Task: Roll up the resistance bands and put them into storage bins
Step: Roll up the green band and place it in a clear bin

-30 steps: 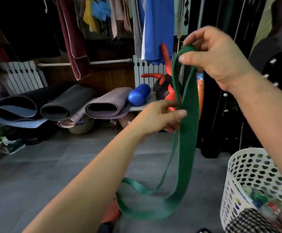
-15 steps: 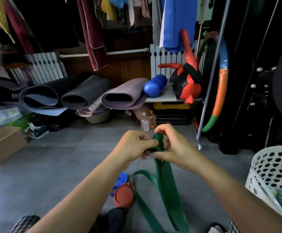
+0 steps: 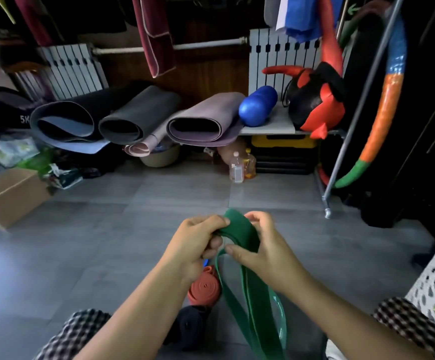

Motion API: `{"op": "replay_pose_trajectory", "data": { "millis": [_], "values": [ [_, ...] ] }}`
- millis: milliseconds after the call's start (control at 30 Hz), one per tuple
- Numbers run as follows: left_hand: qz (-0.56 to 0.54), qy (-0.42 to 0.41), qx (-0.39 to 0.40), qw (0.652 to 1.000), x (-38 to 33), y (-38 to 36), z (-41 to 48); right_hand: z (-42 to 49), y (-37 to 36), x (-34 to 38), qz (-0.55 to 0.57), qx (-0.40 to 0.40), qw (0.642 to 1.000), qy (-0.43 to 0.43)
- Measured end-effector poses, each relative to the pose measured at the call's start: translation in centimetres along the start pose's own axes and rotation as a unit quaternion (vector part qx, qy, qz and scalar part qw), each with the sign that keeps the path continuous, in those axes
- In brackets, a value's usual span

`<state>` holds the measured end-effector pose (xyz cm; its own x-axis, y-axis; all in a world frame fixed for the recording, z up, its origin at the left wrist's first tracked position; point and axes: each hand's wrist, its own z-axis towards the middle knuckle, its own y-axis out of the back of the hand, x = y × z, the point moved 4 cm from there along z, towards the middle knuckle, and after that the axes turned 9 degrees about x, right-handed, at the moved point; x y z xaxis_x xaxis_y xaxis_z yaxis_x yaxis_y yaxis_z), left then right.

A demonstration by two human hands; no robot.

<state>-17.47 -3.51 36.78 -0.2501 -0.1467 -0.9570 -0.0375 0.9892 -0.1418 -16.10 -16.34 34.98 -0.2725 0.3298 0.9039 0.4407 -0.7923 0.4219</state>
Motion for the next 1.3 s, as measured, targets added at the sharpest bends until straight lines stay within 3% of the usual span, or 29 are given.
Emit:
{"op": "replay_pose_trajectory", "data": {
  "millis": [100,167,200,267,333,367,467,567,700,800,1000,1300],
  "values": [
    [-0.113,0.034,0.019,0.993,1.2,1.3,1.0,1.5,0.5,-0.3,0.004,-0.001,1.000,0.024],
    [-0.119,0.028,0.043,0.992,2.3,2.0,1.6,2.4,0.8,-1.2,-0.033,0.010,0.999,0.033],
    [-0.082,0.009,0.049,0.995,3.0,2.5,2.0,2.8,0.9,-1.8,-0.047,0.018,0.998,0.026],
    [0.114,-0.074,0.053,0.989,3.7,3.5,2.9,3.5,0.7,-2.8,-0.066,0.037,0.997,-0.006],
    [0.305,-0.151,0.057,0.939,3.4,4.0,3.8,4.1,0.5,-3.7,-0.081,0.065,0.994,-0.031],
    [0.347,-0.160,0.076,0.921,3.3,4.2,4.2,4.3,0.4,-4.1,-0.079,0.081,0.993,-0.041],
    [0.338,-0.092,0.151,0.924,3.5,4.4,4.7,4.7,0.2,-4.8,-0.062,0.109,0.991,-0.048],
    [0.403,-0.055,0.137,0.903,4.1,4.1,4.8,4.8,-0.6,-5.1,-0.032,0.132,0.989,-0.056],
    [0.224,-0.044,0.173,0.958,4.9,3.4,4.7,4.6,-0.7,-5.1,0.106,0.143,0.982,-0.060],
    [0.147,-0.040,0.153,0.976,5.1,3.2,4.5,4.6,-0.6,-5.1,0.138,0.122,0.982,-0.036],
    [0.086,-0.041,0.132,0.987,5.2,3.1,3.7,4.2,-0.5,-5.1,0.050,0.092,0.994,-0.027],
    [-0.122,-0.038,0.166,0.978,5.6,3.9,3.7,3.8,-2.0,-5.6,0.208,0.112,0.972,0.006]
  ]
}}
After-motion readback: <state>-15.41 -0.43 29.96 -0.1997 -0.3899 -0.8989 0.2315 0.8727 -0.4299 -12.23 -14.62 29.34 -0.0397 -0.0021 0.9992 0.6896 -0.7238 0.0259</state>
